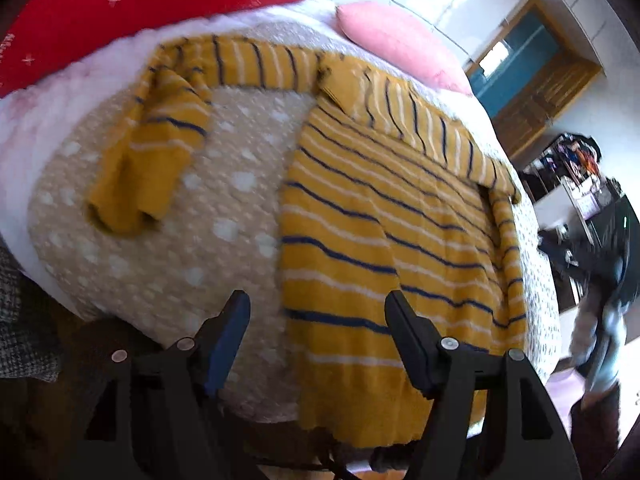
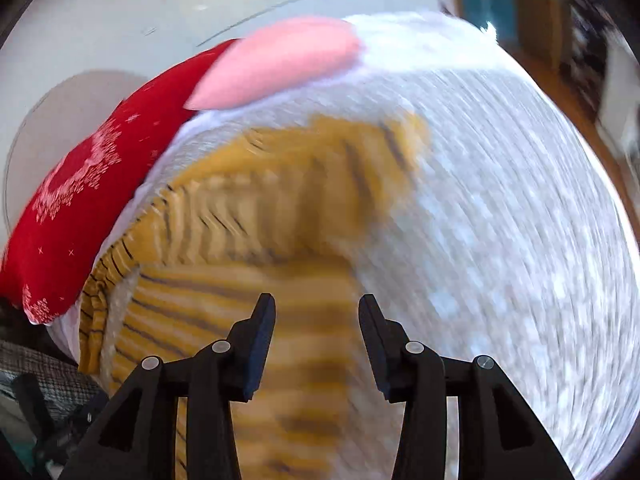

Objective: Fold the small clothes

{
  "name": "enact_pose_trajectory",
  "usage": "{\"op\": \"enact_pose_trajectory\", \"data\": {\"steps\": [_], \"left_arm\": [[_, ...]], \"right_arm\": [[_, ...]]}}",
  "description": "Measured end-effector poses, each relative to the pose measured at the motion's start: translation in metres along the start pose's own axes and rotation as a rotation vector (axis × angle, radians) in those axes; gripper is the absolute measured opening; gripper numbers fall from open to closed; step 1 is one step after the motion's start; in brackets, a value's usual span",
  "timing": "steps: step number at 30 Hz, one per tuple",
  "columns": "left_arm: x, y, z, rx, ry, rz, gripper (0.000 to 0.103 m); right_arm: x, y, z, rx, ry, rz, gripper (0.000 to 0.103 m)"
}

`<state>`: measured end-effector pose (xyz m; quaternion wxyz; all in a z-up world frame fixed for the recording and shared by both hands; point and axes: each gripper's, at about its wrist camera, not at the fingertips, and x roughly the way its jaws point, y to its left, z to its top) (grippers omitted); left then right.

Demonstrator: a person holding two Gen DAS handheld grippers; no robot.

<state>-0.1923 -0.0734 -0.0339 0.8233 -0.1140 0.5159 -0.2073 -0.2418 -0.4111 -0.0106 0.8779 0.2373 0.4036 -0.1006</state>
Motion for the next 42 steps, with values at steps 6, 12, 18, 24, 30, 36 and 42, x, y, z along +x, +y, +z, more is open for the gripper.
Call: {"op": "enact_pose_trajectory", "data": {"steps": [6, 12, 18, 24, 30, 36, 42], "left_arm": [[0.018, -0.03, -0.016, 0.09, 0.002, 0.102, 0.075], [0.014, -0.045, -0.016, 0.172, 0.038, 0.193, 0.01], [-0.017, -0.066, -0.025, 0.191, 0.037, 0.173, 0.009], [-0.012, -0.077, -0.061, 0.22, 0.103, 0.126, 0.011], [-0.038, -0.065, -0.06, 0.249, 0.064, 0.058, 0.022], [-0.061, -0.062, -0.018, 0.264, -0.064, 0.096, 0.048], [-0.025, -0.066, 0.072, 0.246, -0.162, 0.132, 0.062]], "right_arm": [[0.008, -0.026, -0.086, 0.064, 0.086, 0.114, 0.048], [0.01, 0.003, -0.122, 0.038, 0.048, 0.182, 0.012], [-0.036, -0.037, -0.115, 0.133, -0.024, 0.285, 0.011], [-0.09, -0.097, -0.154, 0.2, -0.069, 0.157, 0.004], [-0.096, -0.126, -0.174, 0.231, -0.077, 0.013, 0.007], [-0.105, -0.109, -0.129, 0.148, -0.155, 0.024, 0.019], [-0.075, -0.06, -0.085, 0.097, -0.161, 0.07, 0.029]]}}
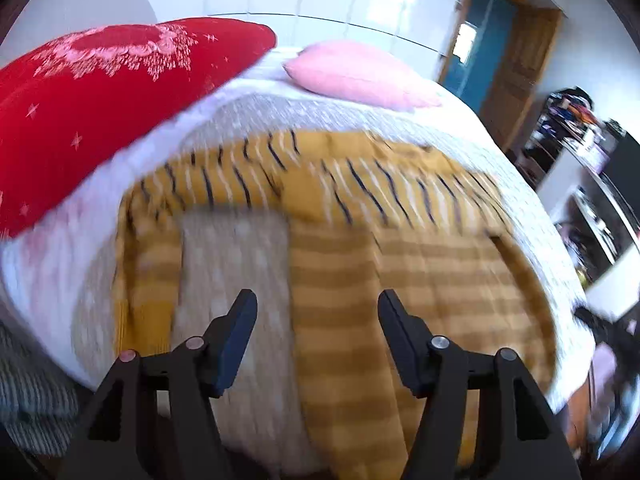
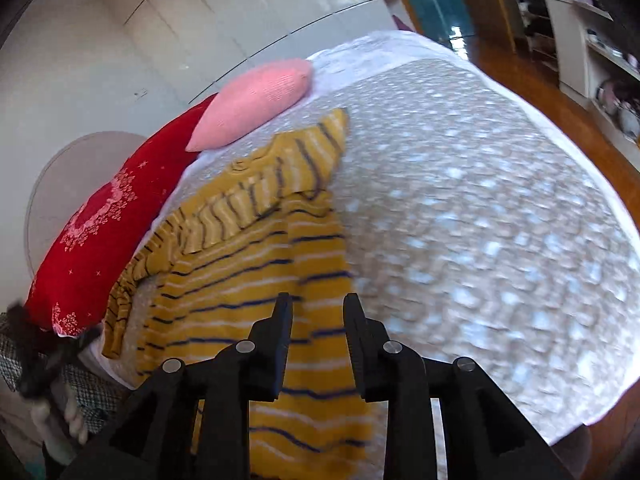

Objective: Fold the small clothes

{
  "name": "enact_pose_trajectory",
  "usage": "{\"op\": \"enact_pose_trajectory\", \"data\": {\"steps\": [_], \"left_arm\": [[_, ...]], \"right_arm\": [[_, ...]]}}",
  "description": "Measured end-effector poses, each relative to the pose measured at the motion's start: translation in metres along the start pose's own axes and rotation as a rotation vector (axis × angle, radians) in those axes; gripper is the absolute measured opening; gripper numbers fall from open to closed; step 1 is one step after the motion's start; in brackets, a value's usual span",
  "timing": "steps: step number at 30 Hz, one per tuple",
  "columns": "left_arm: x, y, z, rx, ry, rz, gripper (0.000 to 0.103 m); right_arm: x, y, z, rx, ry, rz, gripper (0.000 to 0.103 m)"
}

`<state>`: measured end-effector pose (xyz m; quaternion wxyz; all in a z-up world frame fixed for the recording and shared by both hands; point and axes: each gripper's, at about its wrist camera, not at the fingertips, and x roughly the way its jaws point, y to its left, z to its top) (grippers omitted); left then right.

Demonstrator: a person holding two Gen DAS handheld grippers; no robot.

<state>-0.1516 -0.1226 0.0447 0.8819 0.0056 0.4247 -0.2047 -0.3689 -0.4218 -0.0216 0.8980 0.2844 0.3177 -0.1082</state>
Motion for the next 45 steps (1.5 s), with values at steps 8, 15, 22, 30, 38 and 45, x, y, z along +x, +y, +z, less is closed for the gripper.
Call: {"op": "enact_pose_trajectory", "data": {"steps": [8, 15, 22, 30, 38, 45], "left_arm": [[0.127, 0.004, 0.096, 0.096, 0.062, 0.109, 0.062], [0.179, 0.007, 0.11, 0.079, 0.232, 0.075, 0.011], [0.165, 0.021, 0.162, 0.044, 0.127, 0.174, 0.008], [0.213, 0.022, 0.145, 0.058, 0.194, 0.238, 0.009], [0.221, 0.025, 0.139, 0.074, 0.163, 0.242, 0.01], [0.215, 0.019, 0.138, 0.129, 0.136, 0.28, 0.013]], "right_arm": [[0.025, -0.002, -0.012, 0.009, 0.059, -0.025, 0.029], [0.027, -0.02, -0.008, 0.041, 0.06, -0.084, 0.029], [0.033, -0.011, 0.027, 0.003, 0.024, -0.093, 0.029], [0.099, 0.009, 0.114, -0.048, -0.005, -0.091, 0.051], [0.208, 0.01, 0.177, -0.038, 0.151, -0.149, 0.01], [0.196, -0.021, 0.192, -0.009, 0.062, -0.453, 0.01]]}}
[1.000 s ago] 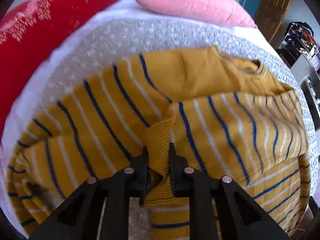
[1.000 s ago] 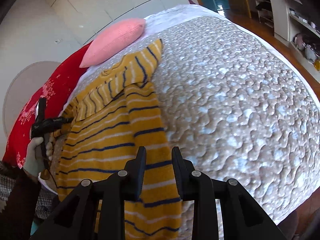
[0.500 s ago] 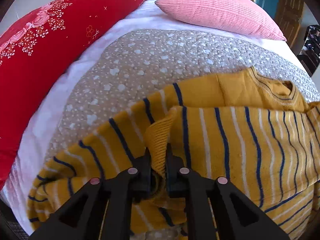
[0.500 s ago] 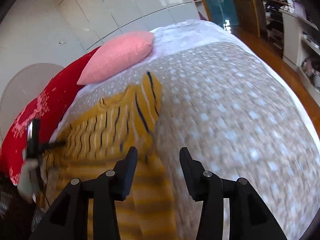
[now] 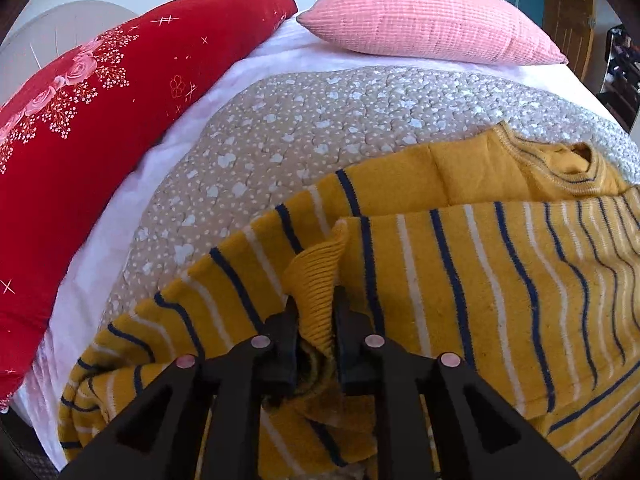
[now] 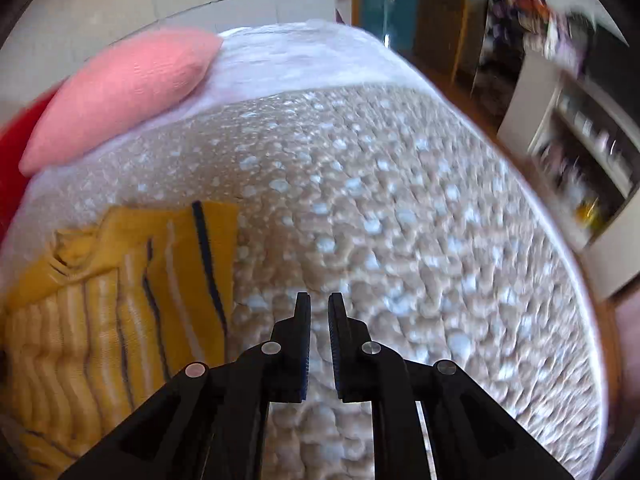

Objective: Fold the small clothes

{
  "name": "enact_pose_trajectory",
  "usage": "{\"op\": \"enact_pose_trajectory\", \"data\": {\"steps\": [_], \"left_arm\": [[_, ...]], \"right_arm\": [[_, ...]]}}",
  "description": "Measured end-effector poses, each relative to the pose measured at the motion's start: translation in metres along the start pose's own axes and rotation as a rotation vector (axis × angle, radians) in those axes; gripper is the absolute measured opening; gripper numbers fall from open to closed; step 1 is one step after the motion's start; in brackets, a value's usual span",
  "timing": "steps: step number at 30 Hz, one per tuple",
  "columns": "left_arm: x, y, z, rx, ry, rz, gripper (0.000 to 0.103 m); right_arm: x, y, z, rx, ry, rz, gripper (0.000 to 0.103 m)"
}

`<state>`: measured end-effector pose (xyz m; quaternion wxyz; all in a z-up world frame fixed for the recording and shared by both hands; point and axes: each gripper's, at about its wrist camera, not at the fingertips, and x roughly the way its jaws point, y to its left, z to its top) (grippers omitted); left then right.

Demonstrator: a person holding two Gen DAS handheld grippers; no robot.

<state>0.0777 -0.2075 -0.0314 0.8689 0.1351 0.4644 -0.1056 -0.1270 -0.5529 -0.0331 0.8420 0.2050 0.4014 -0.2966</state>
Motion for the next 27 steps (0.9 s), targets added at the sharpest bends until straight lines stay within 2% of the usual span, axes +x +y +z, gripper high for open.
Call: {"op": "enact_pose_trajectory", "data": {"steps": [1, 2, 3, 5, 6, 8, 10, 14, 17, 22, 27], "left_arm": [[-0.005, 0.004, -0.001, -0.021, -0.002, -0.031, 0.015], [-0.011, 0.008, -0.003, -0.042, -0.006, -0.051, 0.016], [-0.018, 0.011, -0.005, -0.06, -0.014, -0.065, 0.016], [-0.039, 0.015, -0.013, -0.086, -0.046, -0.091, 0.018], [-0.053, 0.017, -0.019, -0.096, -0.065, -0.106, 0.022], [-0.079, 0.02, -0.034, -0.11, -0.093, -0.14, 0.042], [-0.106, 0.026, -0.059, -0.125, -0.116, -0.179, 0.051], [-0.138, 0.048, -0.103, -0.153, -0.138, -0.174, 0.054], [-0.149, 0.079, -0.132, -0.207, -0.148, -0.115, 0.061], [-0.132, 0.141, -0.162, -0.348, -0.098, -0.003, 0.063], [-0.116, 0.172, -0.172, -0.423, -0.082, -0.034, 0.063]], "right_arm": [[-0.012, -0.009, -0.005, 0.028, 0.001, 0.1, 0.011], [-0.024, -0.013, -0.013, 0.017, 0.002, 0.154, 0.019], [-0.038, -0.013, -0.022, -0.014, 0.002, 0.186, 0.036], [-0.059, -0.013, -0.045, -0.068, 0.001, 0.232, 0.053], [-0.067, -0.014, -0.056, -0.081, 0.002, 0.242, 0.053], [-0.082, -0.019, -0.083, -0.088, 0.011, 0.257, 0.053], [-0.096, -0.023, -0.112, -0.091, 0.003, 0.27, 0.053], [-0.117, -0.026, -0.149, -0.117, -0.05, 0.188, 0.053], [-0.134, -0.028, -0.156, -0.118, -0.079, 0.21, 0.053], [-0.151, -0.015, -0.163, -0.159, -0.083, 0.236, 0.053], [-0.15, -0.001, -0.185, -0.142, -0.038, 0.251, 0.053]]}}
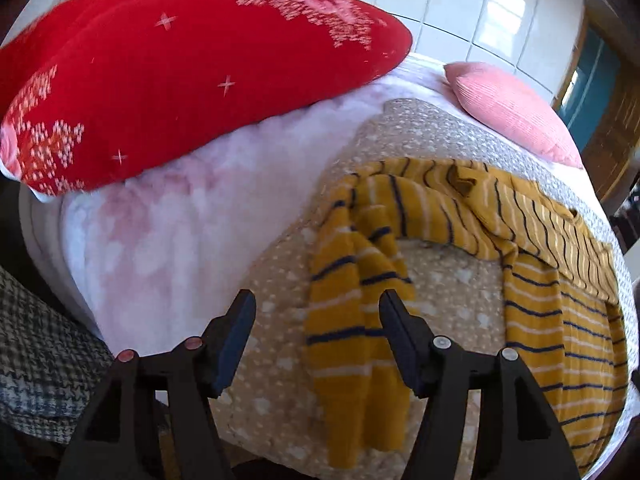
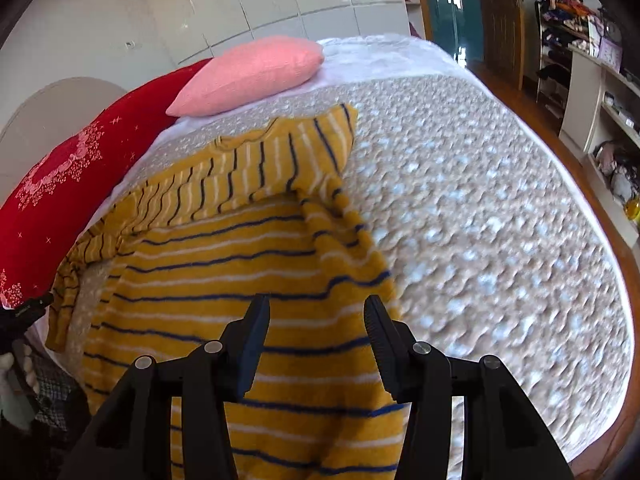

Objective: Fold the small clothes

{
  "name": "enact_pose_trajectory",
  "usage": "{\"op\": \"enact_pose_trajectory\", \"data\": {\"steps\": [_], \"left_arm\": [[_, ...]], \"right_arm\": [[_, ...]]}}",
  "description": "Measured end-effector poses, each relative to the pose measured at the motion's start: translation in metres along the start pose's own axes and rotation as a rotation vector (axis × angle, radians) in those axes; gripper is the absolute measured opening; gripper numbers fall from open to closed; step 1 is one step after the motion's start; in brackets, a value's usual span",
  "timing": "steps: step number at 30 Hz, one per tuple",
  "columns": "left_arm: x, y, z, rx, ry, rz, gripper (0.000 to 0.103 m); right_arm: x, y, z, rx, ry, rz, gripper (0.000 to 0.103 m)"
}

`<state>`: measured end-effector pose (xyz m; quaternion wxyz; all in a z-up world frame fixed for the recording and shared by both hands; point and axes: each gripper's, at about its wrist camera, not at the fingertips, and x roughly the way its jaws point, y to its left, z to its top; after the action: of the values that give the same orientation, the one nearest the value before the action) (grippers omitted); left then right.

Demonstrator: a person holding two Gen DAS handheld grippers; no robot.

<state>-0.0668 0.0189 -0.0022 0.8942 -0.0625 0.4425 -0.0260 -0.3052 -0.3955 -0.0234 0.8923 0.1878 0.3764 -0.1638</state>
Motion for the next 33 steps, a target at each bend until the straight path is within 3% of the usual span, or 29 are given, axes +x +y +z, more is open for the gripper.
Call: {"op": "enact_pose_trajectory", "data": {"steps": [4, 6, 7, 8, 9, 10, 12, 16, 20, 26, 28, 33], "left_arm": [[0.015, 0.024, 0.009, -0.109, 0.02, -0.037, 0.069], [0.029, 0.021, 0.007, -0.079, 0.066, -0.031, 0.069], [0.035, 0.015, 0.004, -0.036, 0.091, -0.033, 0.06], [0.037, 0.011, 0.003, 0.004, 0.102, -0.034, 0.045], [0.039, 0.008, 0.003, 0.026, 0.126, -0.047, 0.014], [0.039, 0.012, 0.007, -0.002, 0.156, -0.115, 0.003], [0.032, 0.035, 0.025, -0.12, 0.164, -0.246, 0.003], [0.003, 0.079, 0.079, -0.237, 0.052, -0.232, 0.003], [-0.037, 0.086, 0.113, -0.231, -0.021, -0.283, 0.003], [-0.059, 0.005, 0.127, -0.115, 0.012, -0.385, 0.003], [-0.058, -0.037, 0.123, -0.072, 0.047, -0.435, 0.003], [-0.045, -0.183, 0.099, 0.092, 0.168, -0.539, 0.003]], "right_arm": [[0.009, 0.011, -0.008, 0.001, 0.037, 0.002, 0.053], [0.011, 0.017, -0.009, -0.012, 0.051, -0.004, 0.053], [0.012, 0.019, -0.01, -0.017, 0.054, -0.008, 0.053], [0.013, 0.021, -0.009, -0.024, 0.055, -0.014, 0.053], [0.013, 0.024, -0.008, -0.032, 0.056, -0.019, 0.053], [0.014, 0.027, -0.007, -0.039, 0.056, -0.024, 0.053], [0.016, 0.033, -0.004, -0.052, 0.056, -0.032, 0.053], [0.021, 0.045, -0.002, -0.082, 0.057, -0.032, 0.053], [0.025, 0.053, -0.005, -0.102, 0.057, -0.015, 0.053], [0.024, 0.04, -0.014, -0.062, 0.061, 0.03, 0.053], [0.02, 0.031, -0.019, -0.03, 0.057, 0.051, 0.053], [0.006, -0.004, -0.026, 0.054, 0.037, 0.095, 0.053]]}}
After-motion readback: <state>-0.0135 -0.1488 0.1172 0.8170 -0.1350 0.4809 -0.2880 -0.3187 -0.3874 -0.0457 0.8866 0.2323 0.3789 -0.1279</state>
